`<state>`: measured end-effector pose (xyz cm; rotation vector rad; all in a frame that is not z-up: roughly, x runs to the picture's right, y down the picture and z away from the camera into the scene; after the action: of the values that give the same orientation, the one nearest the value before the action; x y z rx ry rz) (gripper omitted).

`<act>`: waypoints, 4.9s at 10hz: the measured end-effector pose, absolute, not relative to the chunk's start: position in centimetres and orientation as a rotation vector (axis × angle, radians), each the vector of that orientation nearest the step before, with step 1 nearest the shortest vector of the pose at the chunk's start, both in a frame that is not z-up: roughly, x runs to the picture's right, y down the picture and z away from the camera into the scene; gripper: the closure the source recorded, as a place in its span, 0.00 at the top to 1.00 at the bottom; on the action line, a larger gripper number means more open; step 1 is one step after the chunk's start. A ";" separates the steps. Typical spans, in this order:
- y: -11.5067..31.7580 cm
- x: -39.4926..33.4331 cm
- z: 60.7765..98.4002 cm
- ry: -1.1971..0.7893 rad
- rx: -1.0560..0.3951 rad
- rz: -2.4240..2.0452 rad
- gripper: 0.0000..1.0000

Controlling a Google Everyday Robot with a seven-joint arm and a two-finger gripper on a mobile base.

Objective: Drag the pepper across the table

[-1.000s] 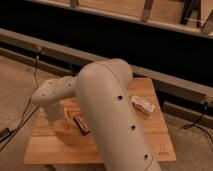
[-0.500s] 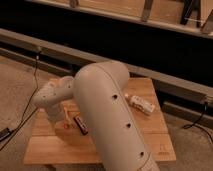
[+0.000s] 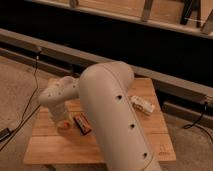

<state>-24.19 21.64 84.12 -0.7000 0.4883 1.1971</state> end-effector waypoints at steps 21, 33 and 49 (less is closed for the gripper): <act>33.8 -22.8 73.6 0.561 -0.691 1.001 0.12; 42.7 -23.7 66.5 0.622 -0.759 0.827 0.12; 48.3 -26.2 61.9 0.599 -0.804 0.462 0.80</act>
<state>-26.23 48.34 61.93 -0.8036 0.5991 0.4617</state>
